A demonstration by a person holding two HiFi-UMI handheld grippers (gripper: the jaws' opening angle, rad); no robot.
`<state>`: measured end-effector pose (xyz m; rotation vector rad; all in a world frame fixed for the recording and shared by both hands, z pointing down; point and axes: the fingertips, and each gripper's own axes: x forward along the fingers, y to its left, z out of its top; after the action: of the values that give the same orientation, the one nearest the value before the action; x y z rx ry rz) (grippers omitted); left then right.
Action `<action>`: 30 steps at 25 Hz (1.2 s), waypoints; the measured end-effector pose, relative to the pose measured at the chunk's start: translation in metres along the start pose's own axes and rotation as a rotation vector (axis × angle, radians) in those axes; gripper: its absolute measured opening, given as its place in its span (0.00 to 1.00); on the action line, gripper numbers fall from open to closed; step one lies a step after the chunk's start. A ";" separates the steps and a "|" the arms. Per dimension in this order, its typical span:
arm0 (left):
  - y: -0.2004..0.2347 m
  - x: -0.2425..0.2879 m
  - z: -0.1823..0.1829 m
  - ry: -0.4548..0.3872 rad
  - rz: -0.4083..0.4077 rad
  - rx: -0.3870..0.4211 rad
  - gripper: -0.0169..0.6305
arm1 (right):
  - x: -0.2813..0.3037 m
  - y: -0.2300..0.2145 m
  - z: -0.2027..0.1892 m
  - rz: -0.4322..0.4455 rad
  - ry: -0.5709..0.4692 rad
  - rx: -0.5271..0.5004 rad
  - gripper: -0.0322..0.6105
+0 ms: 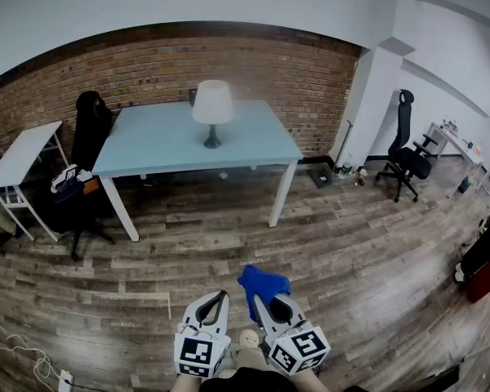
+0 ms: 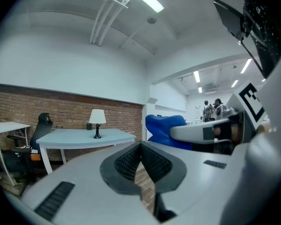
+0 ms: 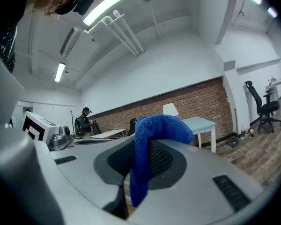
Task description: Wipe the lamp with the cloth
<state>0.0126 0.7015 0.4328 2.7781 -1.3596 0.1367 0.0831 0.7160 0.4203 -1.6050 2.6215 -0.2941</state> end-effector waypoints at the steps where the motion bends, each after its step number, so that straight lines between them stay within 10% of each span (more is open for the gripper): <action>1: 0.004 0.005 0.000 -0.001 0.002 -0.002 0.04 | 0.006 -0.003 0.000 0.000 0.000 0.002 0.14; 30: 0.180 0.302 0.040 0.010 0.060 0.022 0.04 | 0.295 -0.199 0.070 0.082 -0.047 0.032 0.14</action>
<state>0.0570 0.3504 0.4228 2.7510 -1.4491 0.1686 0.1327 0.3570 0.4056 -1.4724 2.6246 -0.2886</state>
